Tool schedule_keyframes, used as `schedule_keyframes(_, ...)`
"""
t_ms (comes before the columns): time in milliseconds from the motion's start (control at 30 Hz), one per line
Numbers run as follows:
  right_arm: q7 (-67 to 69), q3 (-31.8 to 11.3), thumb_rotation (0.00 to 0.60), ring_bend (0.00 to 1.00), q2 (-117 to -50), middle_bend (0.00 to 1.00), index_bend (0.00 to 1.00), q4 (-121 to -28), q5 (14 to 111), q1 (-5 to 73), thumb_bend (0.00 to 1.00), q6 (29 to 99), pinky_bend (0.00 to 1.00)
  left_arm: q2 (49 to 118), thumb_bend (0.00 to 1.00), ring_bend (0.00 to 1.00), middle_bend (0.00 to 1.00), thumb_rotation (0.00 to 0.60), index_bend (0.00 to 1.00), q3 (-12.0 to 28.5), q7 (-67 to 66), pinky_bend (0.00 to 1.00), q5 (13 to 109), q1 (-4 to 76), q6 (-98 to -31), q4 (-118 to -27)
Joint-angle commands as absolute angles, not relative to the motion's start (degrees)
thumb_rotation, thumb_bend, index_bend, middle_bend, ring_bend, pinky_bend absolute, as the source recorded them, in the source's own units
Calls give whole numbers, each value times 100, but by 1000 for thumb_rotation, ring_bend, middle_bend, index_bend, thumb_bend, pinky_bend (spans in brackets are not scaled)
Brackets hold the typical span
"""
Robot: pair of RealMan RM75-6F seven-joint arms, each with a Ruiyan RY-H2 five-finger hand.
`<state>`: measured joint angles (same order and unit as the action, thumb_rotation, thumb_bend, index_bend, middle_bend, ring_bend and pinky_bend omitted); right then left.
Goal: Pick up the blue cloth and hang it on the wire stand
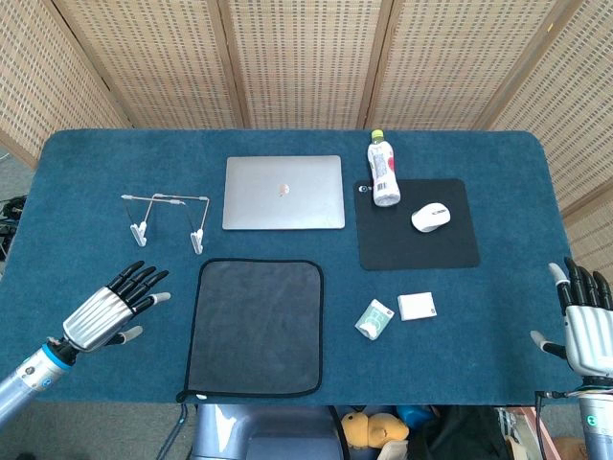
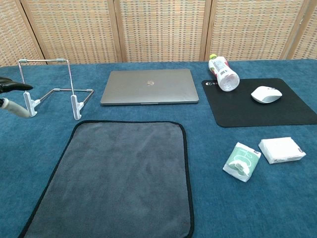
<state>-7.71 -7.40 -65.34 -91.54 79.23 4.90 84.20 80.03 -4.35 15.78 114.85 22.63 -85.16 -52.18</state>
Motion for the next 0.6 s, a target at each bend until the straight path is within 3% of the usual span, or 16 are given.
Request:
schedule_keyframes(33,-814,-777,600,0,-6551,0,0,-9140,7837,518,0,8368,0,8852,239,0,0,600,308,-776,2420,0,11886,2733,-8794,-3771)
schedule_keyframes(233,-863,-818,600,0,-6605,0,0,-9120,7829,536,0,8425,0,9400,240,0,0,600,313,-1024,2917,0,11919,2925,-8962,-2629)
schedule_keyframes(600,-907,-845,600,0,-6656,0,0,-9039,7654,599,0,8260,0,10046,240,0,0,600,333,-1347,3161,0,11884,3179,-8957,-1716)
